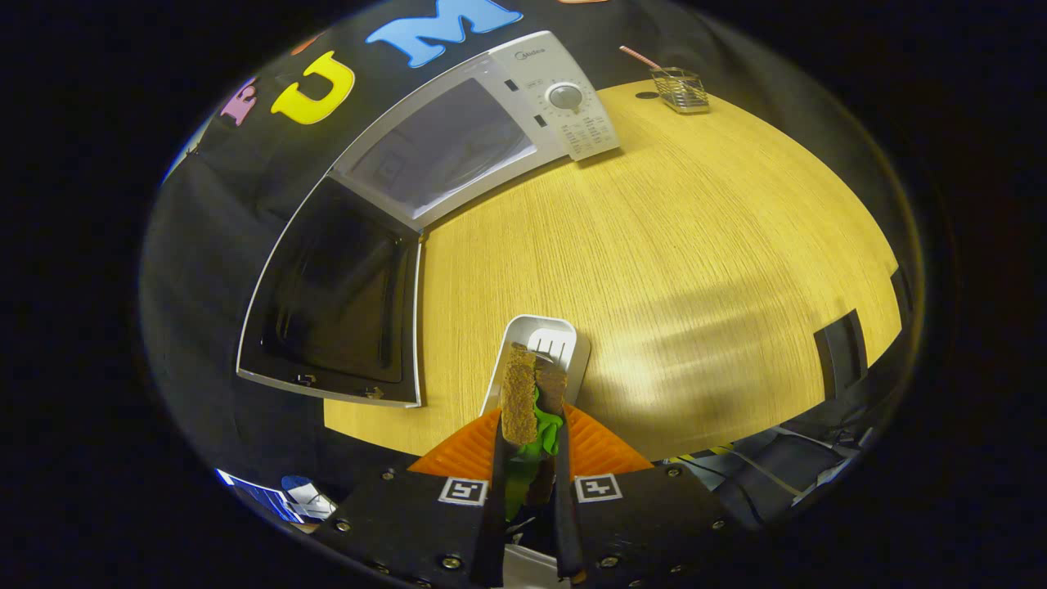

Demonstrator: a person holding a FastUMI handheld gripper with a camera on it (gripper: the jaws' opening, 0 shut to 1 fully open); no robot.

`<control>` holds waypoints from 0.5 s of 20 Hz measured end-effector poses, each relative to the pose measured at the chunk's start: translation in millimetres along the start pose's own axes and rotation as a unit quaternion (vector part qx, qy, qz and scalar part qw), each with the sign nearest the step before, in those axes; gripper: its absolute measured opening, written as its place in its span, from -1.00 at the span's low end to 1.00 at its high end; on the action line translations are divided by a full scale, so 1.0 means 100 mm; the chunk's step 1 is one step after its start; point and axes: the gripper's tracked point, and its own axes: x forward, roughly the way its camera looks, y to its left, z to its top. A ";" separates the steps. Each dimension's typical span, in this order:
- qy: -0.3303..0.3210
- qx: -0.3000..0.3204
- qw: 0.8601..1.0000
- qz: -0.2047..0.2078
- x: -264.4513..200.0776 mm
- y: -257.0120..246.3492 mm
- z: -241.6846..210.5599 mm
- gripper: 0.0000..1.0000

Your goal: Open the microwave, put the food inside, and close the microwave door.

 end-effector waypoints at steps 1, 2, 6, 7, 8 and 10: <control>0.000 -0.006 1.000 0.001 -0.05 0.01 0.03 -0.52; -0.001 -0.008 1.000 0.005 -0.10 0.04 0.07 -0.51; -0.017 -0.002 0.999 0.030 -0.26 0.21 0.26 -0.51; -0.023 0.001 0.999 0.038 -0.30 0.26 0.33 -0.51; -0.029 0.003 0.998 0.047 -0.34 0.32 0.42 -0.51; -0.046 0.005 0.997 0.064 -0.39 0.43 0.62 -0.51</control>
